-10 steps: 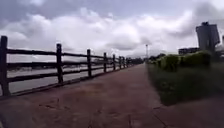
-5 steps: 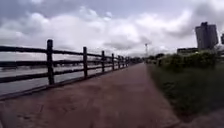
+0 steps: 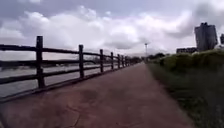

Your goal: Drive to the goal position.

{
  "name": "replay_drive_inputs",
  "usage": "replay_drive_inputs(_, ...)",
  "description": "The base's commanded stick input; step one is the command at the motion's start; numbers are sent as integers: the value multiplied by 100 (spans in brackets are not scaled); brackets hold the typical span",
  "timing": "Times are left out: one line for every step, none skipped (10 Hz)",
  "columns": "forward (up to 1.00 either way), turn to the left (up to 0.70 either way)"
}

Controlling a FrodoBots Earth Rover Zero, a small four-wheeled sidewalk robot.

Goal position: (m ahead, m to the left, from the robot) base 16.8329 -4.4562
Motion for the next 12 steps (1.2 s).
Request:
replay_drive_inputs(85,0)
replay_drive_inputs(85,0)
replay_drive_inputs(85,-5)
replay_drive_inputs(85,-23)
replay_drive_inputs(85,-34)
replay_drive_inputs(85,-34)
replay_drive_inputs(85,-34)
replay_drive_inputs(85,-20)
replay_drive_inputs(85,-2)
replay_drive_inputs(85,0)
replay_drive_inputs(85,0)
replay_drive_inputs(85,0)
